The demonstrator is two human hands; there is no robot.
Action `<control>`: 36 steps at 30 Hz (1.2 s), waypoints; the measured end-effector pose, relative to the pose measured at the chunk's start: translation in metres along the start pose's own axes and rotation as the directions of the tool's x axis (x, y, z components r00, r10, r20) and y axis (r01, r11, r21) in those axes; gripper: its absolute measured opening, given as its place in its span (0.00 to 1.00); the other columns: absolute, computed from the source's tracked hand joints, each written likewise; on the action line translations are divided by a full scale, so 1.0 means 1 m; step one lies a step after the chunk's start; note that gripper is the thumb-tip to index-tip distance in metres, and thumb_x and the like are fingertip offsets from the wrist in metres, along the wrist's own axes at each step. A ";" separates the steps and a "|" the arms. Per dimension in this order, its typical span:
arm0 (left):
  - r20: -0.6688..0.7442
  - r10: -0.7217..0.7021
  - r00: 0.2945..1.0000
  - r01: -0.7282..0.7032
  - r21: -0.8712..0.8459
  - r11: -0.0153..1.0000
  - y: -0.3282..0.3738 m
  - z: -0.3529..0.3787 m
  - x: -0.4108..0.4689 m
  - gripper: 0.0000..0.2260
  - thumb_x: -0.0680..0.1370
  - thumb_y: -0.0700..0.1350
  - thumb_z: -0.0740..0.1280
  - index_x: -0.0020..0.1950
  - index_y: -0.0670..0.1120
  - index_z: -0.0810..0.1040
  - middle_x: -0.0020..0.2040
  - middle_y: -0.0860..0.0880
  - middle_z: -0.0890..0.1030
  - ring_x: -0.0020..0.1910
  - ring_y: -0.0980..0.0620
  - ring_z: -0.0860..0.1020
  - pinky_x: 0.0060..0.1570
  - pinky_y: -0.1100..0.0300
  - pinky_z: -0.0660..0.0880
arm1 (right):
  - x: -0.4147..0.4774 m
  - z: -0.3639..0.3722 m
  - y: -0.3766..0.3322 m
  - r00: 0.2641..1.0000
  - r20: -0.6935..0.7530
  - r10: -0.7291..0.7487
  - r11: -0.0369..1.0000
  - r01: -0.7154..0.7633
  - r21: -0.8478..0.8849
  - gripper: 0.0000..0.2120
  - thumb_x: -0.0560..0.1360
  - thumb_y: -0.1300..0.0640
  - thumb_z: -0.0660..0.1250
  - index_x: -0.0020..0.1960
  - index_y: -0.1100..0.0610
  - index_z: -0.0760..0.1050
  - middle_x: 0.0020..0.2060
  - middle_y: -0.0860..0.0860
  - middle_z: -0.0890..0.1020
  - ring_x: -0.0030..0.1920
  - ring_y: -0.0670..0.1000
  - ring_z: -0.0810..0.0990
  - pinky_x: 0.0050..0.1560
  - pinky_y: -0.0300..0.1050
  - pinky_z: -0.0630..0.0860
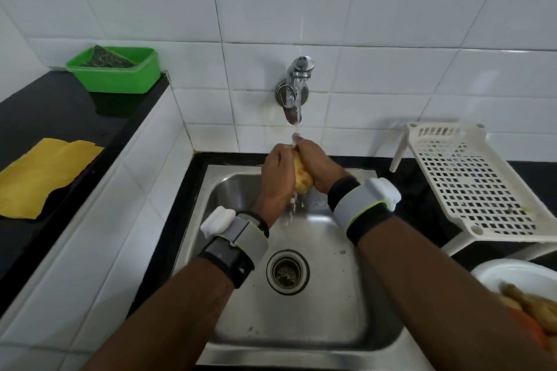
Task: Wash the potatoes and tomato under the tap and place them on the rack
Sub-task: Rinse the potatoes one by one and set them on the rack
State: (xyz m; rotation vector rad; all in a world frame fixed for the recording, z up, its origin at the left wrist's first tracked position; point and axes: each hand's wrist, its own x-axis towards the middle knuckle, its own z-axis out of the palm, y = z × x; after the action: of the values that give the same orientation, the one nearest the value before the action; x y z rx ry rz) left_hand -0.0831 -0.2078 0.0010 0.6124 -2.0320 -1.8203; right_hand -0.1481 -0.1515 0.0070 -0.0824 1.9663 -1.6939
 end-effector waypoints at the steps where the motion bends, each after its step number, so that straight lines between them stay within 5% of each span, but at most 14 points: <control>1: -0.034 -0.020 0.999 0.019 -0.038 0.999 0.001 -0.001 0.005 0.10 0.82 0.44 0.55 0.50 0.43 0.75 0.43 0.48 0.78 0.43 0.51 0.77 0.42 0.57 0.76 | -0.005 0.005 0.000 0.994 -0.056 -0.091 0.987 0.083 -0.135 0.18 0.84 0.50 0.51 0.46 0.57 0.74 0.44 0.54 0.80 0.47 0.54 0.80 0.47 0.48 0.75; 3: -0.063 -0.089 0.994 0.080 -0.144 0.986 0.003 -0.003 0.017 0.10 0.81 0.41 0.56 0.46 0.41 0.75 0.42 0.47 0.78 0.44 0.49 0.77 0.42 0.58 0.75 | -0.012 0.016 0.015 0.924 -0.142 -0.356 0.895 0.293 -0.335 0.17 0.83 0.52 0.50 0.51 0.58 0.75 0.48 0.52 0.79 0.53 0.54 0.78 0.53 0.48 0.72; 5: -0.050 -0.210 0.977 0.194 -0.216 0.957 0.009 -0.004 0.022 0.11 0.81 0.40 0.56 0.42 0.40 0.74 0.39 0.47 0.77 0.42 0.49 0.76 0.35 0.63 0.73 | -0.026 0.026 0.032 0.841 -0.129 -0.526 0.823 0.464 -0.329 0.18 0.82 0.51 0.50 0.59 0.59 0.74 0.55 0.53 0.78 0.58 0.52 0.74 0.61 0.47 0.70; 8: 0.035 -0.421 0.906 0.410 -0.312 0.857 0.014 -0.005 0.021 0.14 0.82 0.43 0.55 0.40 0.43 0.75 0.38 0.46 0.77 0.37 0.51 0.75 0.34 0.62 0.73 | -0.034 0.021 0.044 0.746 -0.094 -0.659 0.691 0.551 -0.468 0.20 0.81 0.49 0.49 0.62 0.58 0.74 0.58 0.54 0.77 0.58 0.50 0.74 0.61 0.44 0.69; 11: 0.173 -0.407 0.897 0.439 -0.238 0.866 0.008 -0.003 0.007 0.19 0.83 0.53 0.53 0.48 0.43 0.78 0.44 0.42 0.81 0.40 0.49 0.79 0.35 0.58 0.75 | -0.029 0.002 0.027 0.797 -0.130 -0.590 0.647 0.370 -0.667 0.20 0.82 0.47 0.46 0.46 0.57 0.71 0.45 0.58 0.81 0.47 0.58 0.78 0.49 0.51 0.73; 13: 0.194 -0.265 0.944 0.272 -0.010 0.962 0.002 -0.001 0.001 0.27 0.83 0.61 0.48 0.58 0.41 0.75 0.49 0.39 0.80 0.44 0.44 0.80 0.40 0.54 0.78 | -0.021 -0.009 0.011 0.872 -0.186 -0.453 0.690 0.210 -0.693 0.20 0.83 0.46 0.44 0.45 0.55 0.68 0.47 0.63 0.80 0.50 0.63 0.78 0.52 0.52 0.74; 15: 0.166 -0.015 0.986 -0.011 0.153 0.988 -0.004 -0.003 0.001 0.25 0.83 0.61 0.47 0.61 0.42 0.71 0.52 0.42 0.79 0.50 0.44 0.79 0.48 0.52 0.78 | -0.014 -0.010 0.002 0.913 -0.205 -0.352 0.824 0.199 -0.530 0.24 0.81 0.40 0.41 0.44 0.52 0.69 0.50 0.64 0.81 0.52 0.63 0.79 0.55 0.54 0.75; 18: 0.137 0.270 0.953 -0.293 0.195 0.936 -0.013 -0.005 0.002 0.19 0.83 0.58 0.52 0.62 0.45 0.69 0.55 0.46 0.77 0.55 0.49 0.77 0.52 0.55 0.77 | -0.014 -0.010 -0.004 0.981 -0.148 -0.123 0.980 0.096 -0.176 0.38 0.79 0.32 0.41 0.43 0.58 0.78 0.42 0.62 0.83 0.40 0.58 0.83 0.35 0.46 0.78; 22: -0.023 0.080 0.997 -0.078 0.087 0.993 -0.013 -0.008 0.014 0.20 0.82 0.60 0.52 0.51 0.46 0.74 0.48 0.46 0.79 0.49 0.48 0.79 0.47 0.54 0.76 | -0.021 -0.008 -0.001 0.994 0.046 -0.103 0.962 0.112 -0.250 0.42 0.75 0.26 0.43 0.50 0.61 0.79 0.33 0.59 0.81 0.27 0.53 0.79 0.24 0.38 0.72; 26: -0.096 -0.150 0.984 0.149 -0.015 0.989 -0.002 -0.010 0.027 0.18 0.85 0.51 0.51 0.44 0.43 0.73 0.45 0.42 0.79 0.49 0.42 0.79 0.46 0.52 0.77 | -0.027 -0.003 0.013 0.985 0.093 -0.148 0.983 0.157 -0.099 0.29 0.77 0.36 0.61 0.64 0.59 0.65 0.56 0.57 0.78 0.48 0.54 0.84 0.40 0.52 0.84; 29: -0.039 -0.286 0.958 0.279 -0.131 0.951 0.001 -0.010 0.031 0.14 0.84 0.48 0.54 0.46 0.44 0.75 0.50 0.41 0.81 0.50 0.41 0.80 0.51 0.44 0.80 | -0.028 -0.004 0.012 0.984 0.053 -0.172 0.985 0.171 0.021 0.22 0.78 0.46 0.67 0.65 0.57 0.65 0.57 0.56 0.76 0.49 0.57 0.84 0.44 0.61 0.83; 31: -0.024 -0.230 0.973 0.227 -0.107 0.968 0.006 -0.013 0.040 0.09 0.82 0.39 0.57 0.54 0.42 0.77 0.55 0.41 0.81 0.54 0.44 0.80 0.52 0.51 0.79 | -0.025 -0.007 0.009 0.986 0.013 -0.167 0.986 0.166 0.033 0.22 0.77 0.48 0.69 0.63 0.57 0.67 0.56 0.58 0.76 0.47 0.60 0.84 0.41 0.62 0.83; 33: 0.008 -0.143 0.990 0.144 -0.069 0.987 0.017 -0.016 0.051 0.17 0.80 0.31 0.54 0.65 0.42 0.73 0.62 0.44 0.79 0.60 0.48 0.77 0.54 0.57 0.77 | -0.022 -0.008 0.007 0.989 0.010 -0.150 0.988 0.150 -0.028 0.22 0.75 0.48 0.71 0.63 0.55 0.67 0.56 0.56 0.76 0.48 0.60 0.84 0.39 0.59 0.83; 36: 0.119 0.021 0.993 -0.030 0.071 0.997 0.037 -0.016 0.066 0.25 0.79 0.30 0.51 0.72 0.48 0.69 0.69 0.48 0.74 0.67 0.51 0.71 0.67 0.53 0.70 | -0.022 -0.010 0.008 0.989 0.004 -0.151 0.985 0.151 -0.079 0.24 0.73 0.51 0.73 0.64 0.53 0.67 0.55 0.54 0.76 0.51 0.58 0.82 0.40 0.56 0.84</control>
State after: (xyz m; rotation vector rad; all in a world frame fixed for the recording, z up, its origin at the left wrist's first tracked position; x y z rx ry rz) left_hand -0.1337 -0.2533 0.0379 0.5067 -2.1807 -1.8150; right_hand -0.1309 -0.1326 0.0083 -0.2650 2.0743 -1.7084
